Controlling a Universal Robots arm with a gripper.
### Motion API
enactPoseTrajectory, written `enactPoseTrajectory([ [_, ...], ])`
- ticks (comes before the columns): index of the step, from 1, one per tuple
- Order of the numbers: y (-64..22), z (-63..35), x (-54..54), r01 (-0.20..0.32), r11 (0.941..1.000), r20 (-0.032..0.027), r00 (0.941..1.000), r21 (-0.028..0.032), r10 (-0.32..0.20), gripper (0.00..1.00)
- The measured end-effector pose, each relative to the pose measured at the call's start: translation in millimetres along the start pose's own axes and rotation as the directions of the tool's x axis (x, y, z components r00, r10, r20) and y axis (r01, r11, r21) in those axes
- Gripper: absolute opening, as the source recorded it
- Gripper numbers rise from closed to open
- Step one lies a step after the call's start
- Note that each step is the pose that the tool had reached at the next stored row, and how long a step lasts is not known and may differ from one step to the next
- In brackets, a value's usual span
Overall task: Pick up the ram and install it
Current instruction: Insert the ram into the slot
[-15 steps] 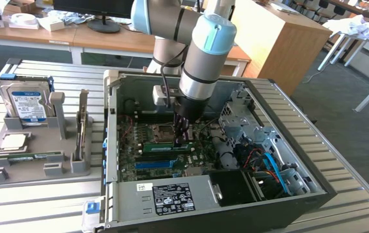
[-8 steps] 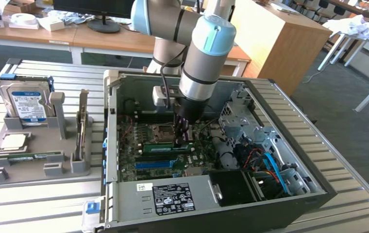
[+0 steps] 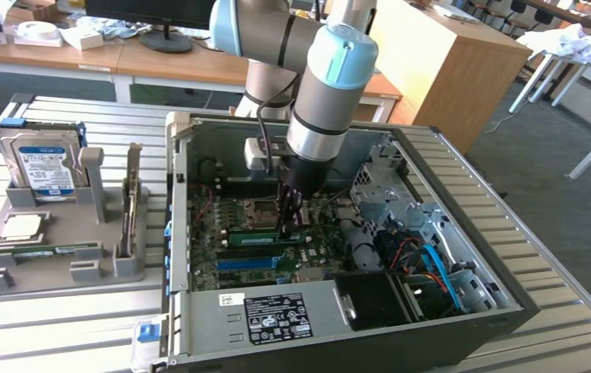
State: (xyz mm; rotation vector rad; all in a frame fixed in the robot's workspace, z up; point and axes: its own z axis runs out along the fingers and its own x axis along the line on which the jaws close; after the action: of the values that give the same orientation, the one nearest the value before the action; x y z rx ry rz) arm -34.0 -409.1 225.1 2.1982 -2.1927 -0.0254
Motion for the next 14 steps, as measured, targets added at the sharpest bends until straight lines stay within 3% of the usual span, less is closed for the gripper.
enactPoseTrajectory([
  [1, 0.0, 0.0, 0.0, 0.000, 1.0000, 0.0000, 1.0000, 0.0000, 0.000, 0.25],
  [8, 0.1, -1.1, 0.1, 0.000, 1.0000, -0.0002, 1.0000, -0.0001, 0.000, 0.25],
  [14, 0.9, -22.4, 0.3, 0.000, 1.0000, -0.0001, 1.0000, -0.0001, 0.000, 0.25],
])
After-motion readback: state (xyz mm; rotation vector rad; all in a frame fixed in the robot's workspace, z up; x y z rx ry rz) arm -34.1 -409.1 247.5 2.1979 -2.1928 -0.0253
